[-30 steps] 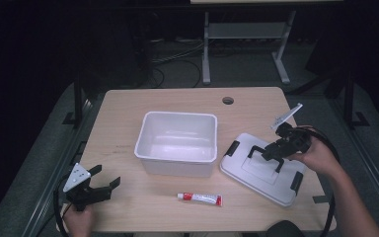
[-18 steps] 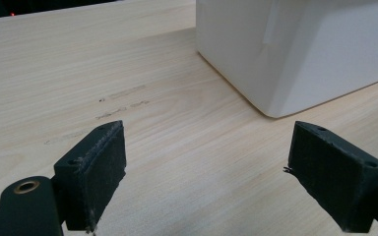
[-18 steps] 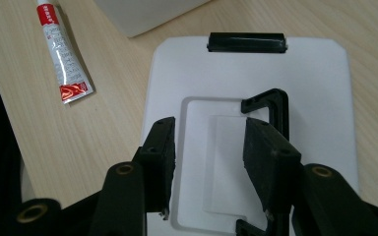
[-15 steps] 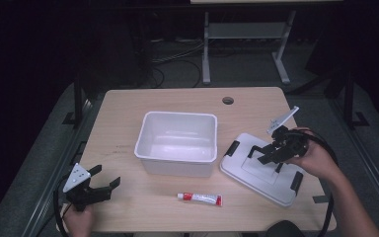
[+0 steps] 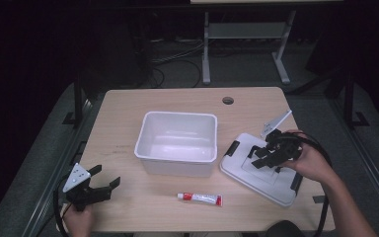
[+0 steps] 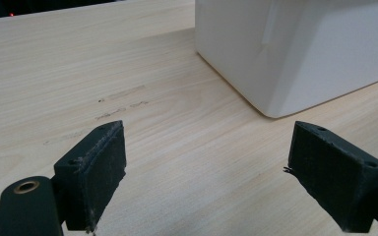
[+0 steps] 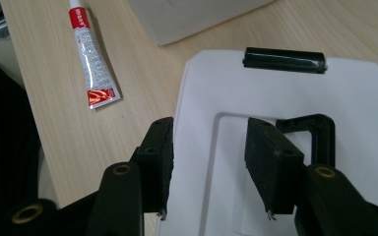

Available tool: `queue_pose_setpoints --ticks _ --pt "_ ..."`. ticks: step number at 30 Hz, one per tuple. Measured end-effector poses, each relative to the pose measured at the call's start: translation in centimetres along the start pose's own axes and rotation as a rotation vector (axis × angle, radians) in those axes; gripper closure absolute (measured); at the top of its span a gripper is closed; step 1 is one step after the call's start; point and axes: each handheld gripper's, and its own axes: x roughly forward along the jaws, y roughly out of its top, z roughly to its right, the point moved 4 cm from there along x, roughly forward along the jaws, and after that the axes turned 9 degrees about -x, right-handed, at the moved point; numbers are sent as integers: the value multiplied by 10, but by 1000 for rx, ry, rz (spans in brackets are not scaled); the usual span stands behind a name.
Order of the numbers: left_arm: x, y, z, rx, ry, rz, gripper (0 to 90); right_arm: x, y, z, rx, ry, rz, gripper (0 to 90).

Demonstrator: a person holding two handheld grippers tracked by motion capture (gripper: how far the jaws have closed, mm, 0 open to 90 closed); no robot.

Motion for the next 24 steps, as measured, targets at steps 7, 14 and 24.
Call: queue_pose_setpoints --ticks 7,14,24 --pt "-1 0 -1 2 3 0 137 7 6 -10 -33 16 -1 524" --pt "-1 0 -1 4 3 0 137 19 14 -23 -77 42 -3 507" --pt "0 0 0 5 -1 0 137 34 22 -41 -118 71 -5 487"
